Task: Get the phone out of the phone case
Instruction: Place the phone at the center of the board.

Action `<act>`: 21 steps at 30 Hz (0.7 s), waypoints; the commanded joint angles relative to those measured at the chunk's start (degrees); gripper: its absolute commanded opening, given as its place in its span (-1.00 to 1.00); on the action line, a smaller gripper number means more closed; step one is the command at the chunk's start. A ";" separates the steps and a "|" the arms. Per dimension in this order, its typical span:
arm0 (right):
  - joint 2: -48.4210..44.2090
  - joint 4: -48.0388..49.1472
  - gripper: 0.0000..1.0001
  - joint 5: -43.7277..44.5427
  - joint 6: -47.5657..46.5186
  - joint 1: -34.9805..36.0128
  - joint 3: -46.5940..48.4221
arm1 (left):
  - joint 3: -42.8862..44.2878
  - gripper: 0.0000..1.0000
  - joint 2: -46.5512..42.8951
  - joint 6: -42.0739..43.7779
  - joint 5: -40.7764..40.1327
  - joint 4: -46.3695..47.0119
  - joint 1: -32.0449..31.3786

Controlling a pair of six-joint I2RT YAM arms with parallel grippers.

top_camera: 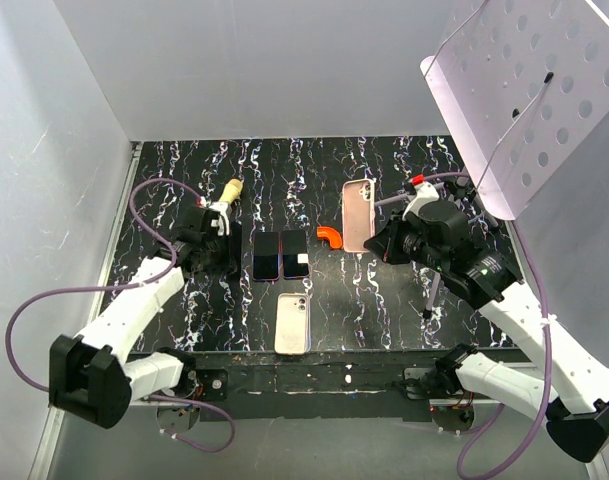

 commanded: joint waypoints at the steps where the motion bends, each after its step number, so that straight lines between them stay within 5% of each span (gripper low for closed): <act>1: -1.67 1.00 -0.97 -1.16 -1.38 0.16 0.51 | -2.81 -1.00 3.94 4.33 0.59 6.18 2.66; 21: -7.91 0.99 -0.97 -0.37 -1.03 0.16 -2.83 | 7.64 -1.00 26.88 8.46 19.84 6.54 9.44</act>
